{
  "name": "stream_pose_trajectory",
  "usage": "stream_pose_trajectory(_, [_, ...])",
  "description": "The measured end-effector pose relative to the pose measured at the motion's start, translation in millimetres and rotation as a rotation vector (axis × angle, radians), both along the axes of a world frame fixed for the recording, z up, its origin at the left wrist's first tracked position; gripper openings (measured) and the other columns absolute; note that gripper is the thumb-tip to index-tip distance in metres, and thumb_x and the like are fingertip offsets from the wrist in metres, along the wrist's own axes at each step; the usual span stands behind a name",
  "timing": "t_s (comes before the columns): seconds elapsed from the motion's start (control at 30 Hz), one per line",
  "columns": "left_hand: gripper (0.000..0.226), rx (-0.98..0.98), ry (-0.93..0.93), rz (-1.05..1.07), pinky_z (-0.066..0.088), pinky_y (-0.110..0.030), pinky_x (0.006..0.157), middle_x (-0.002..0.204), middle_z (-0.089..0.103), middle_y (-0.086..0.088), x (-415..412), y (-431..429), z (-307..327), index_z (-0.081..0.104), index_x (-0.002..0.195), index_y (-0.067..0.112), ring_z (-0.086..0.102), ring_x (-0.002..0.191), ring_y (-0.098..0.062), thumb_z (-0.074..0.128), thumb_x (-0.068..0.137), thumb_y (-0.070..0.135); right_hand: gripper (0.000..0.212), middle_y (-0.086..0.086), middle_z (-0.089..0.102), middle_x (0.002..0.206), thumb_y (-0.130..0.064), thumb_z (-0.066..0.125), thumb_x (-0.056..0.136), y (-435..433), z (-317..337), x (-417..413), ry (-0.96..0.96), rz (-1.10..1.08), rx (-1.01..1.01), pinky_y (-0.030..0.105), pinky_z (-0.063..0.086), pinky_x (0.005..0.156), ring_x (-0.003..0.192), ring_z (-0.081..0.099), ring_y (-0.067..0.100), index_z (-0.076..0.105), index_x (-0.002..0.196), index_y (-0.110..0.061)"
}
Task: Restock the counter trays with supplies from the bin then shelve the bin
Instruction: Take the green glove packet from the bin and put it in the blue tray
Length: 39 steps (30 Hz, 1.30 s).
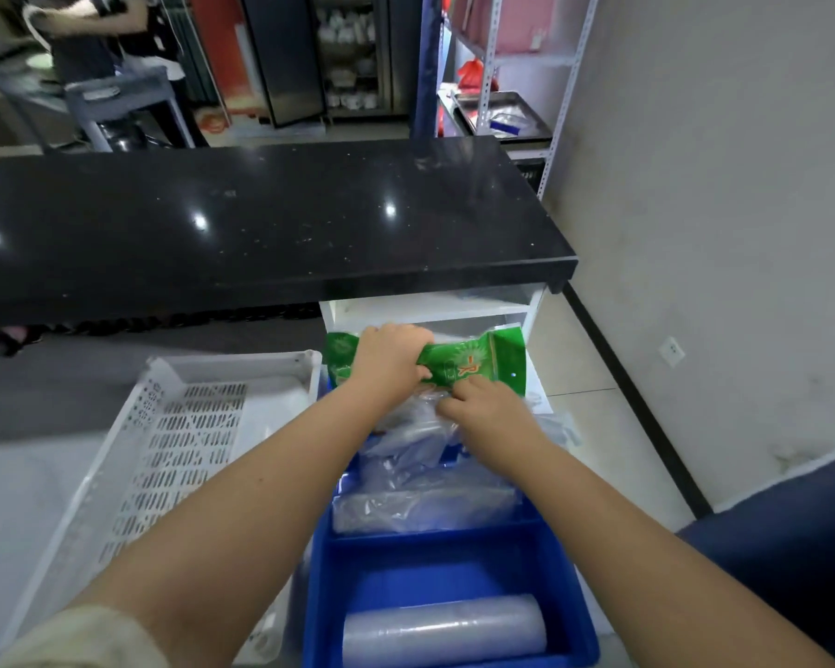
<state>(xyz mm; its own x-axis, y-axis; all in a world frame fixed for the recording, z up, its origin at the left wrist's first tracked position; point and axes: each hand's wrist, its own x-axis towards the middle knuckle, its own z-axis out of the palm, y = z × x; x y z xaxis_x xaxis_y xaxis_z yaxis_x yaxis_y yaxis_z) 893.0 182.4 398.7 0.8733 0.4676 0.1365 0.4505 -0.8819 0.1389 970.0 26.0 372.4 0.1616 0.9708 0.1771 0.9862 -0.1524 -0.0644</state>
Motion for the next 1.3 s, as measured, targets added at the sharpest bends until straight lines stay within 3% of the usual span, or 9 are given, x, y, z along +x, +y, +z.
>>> stream_pose_trajectory(0.23, [0.047, -0.014, 0.046, 0.053, 0.031, -0.041, 0.094, 0.121, 0.06, 0.005, 7.2, 16.9, -17.0, 0.052, 0.123, 0.028, 0.05, 0.113, -0.021, 0.065, 0.082, 0.047, 0.047, 0.009, 0.059, 0.073, 0.009, 0.076, 0.04, 2.1, -5.0, 7.1, 0.026, -0.028, -0.021, 0.034, 0.038, 0.051, 0.069, 0.057, 0.03, 0.068, 0.081, -0.012])
stream_pose_trajectory(0.4, [0.045, 0.004, -0.193, 0.007, 0.033, -0.041, 0.095, 0.12, 0.061, 0.003, -12.3, 21.2, -2.0, 0.056, 0.122, 0.025, 0.052, 0.112, -0.022, 0.069, 0.082, 0.04, 0.044, 0.011, 0.06, 0.079, 0.012, 0.072, 0.053, 19.2, -0.9, 17.5, 0.002, -0.017, 0.0, 0.035, 0.034, 0.057, 0.073, 0.055, 0.031, 0.067, 0.09, -0.011])
stream_pose_trajectory(0.5, [0.035, -0.001, -0.274, -0.032, 0.041, -0.04, 0.089, 0.112, 0.065, 0.002, -33.2, 16.6, -0.4, 0.063, 0.114, 0.022, 0.055, 0.105, -0.022, 0.069, 0.083, 0.035, 0.045, 0.008, 0.059, 0.098, 0.0, 0.069, 0.07, 45.7, -4.3, 16.1, -0.037, 0.001, -0.011, 0.038, 0.04, 0.073, 0.09, 0.052, 0.03, 0.062, 0.112, -0.016])
stream_pose_trajectory(0.7, [0.034, -0.175, -0.107, -0.025, 0.042, -0.038, 0.094, 0.114, 0.063, 0.0, -63.5, 2.2, -47.7, 0.062, 0.115, 0.018, 0.053, 0.108, -0.022, 0.064, 0.083, 0.028, 0.052, 0.005, 0.056, 0.117, -0.008, 0.066, 0.078, 68.1, -43.0, 8.4, 0.04, 0.004, -0.127, 0.038, 0.039, 0.085, 0.108, 0.049, 0.028, 0.054, 0.126, -0.022])
stream_pose_trajectory(0.83, [0.031, -0.156, -0.076, 0.005, 0.044, -0.038, 0.086, 0.115, 0.063, 0.0, -59.8, -1.8, -67.7, 0.064, 0.111, 0.016, 0.052, 0.108, -0.022, 0.066, 0.08, 0.023, 0.05, 0.005, 0.061, 0.113, -0.012, 0.068, 0.078, 58.7, -53.9, 19.0, 0.172, 0.014, -0.126, 0.04, 0.044, 0.088, 0.104, 0.051, 0.028, 0.057, 0.126, -0.024])
stream_pose_trajectory(0.97, [0.026, -0.107, -0.029, 0.022, 0.041, -0.037, 0.076, 0.112, 0.063, 0.0, -54.7, 0.3, -73.1, 0.066, 0.109, 0.018, 0.051, 0.107, -0.024, 0.062, 0.083, 0.024, 0.057, -0.001, 0.056, 0.131, -0.016, 0.069, 0.08, 33.4, -46.5, 40.0, 0.349, 0.02, -0.122, 0.036, 0.041, 0.097, 0.12, 0.046, 0.021, 0.051, 0.132, -0.028])
stream_pose_trajectory(1.03, [0.026, -0.094, 0.02, 0.012, 0.036, -0.034, 0.075, 0.114, 0.062, 0.003, -55.8, 0.8, -76.2, 0.064, 0.112, 0.021, 0.048, 0.109, -0.022, 0.057, 0.087, 0.023, 0.053, -0.003, 0.058, 0.129, -0.014, 0.072, 0.079, 16.4, -41.7, 47.7, 0.337, 0.022, -0.039, 0.035, 0.041, 0.099, 0.118, 0.048, 0.019, 0.056, 0.127, -0.026])
stream_pose_trajectory(1.17, [0.033, -0.169, 0.031, 0.058, 0.043, -0.038, 0.083, 0.122, 0.061, 0.005, -58.7, -1.8, -73.6, 0.061, 0.119, 0.024, 0.048, 0.114, -0.021, 0.056, 0.087, 0.025, 0.029, 0.005, 0.068, 0.107, -0.006, 0.072, 0.079, 3.3, -42.8, 47.7, 0.25, 0.027, 0.054, 0.043, 0.05, 0.088, 0.099, 0.059, 0.029, 0.07, 0.107, -0.014])
stream_pose_trajectory(1.3, [0.031, -0.164, -0.049, 0.02, 0.044, -0.04, 0.087, 0.114, 0.065, 0.004, -66.7, -7.3, -71.1, 0.063, 0.116, 0.024, 0.054, 0.106, -0.021, 0.058, 0.086, 0.028, 0.025, 0.001, 0.067, 0.113, -0.012, 0.065, 0.087, 11.6, -48.1, 41.9, 0.324, -0.015, -0.062, 0.038, 0.045, 0.092, 0.108, 0.055, 0.024, 0.07, 0.111, -0.018])
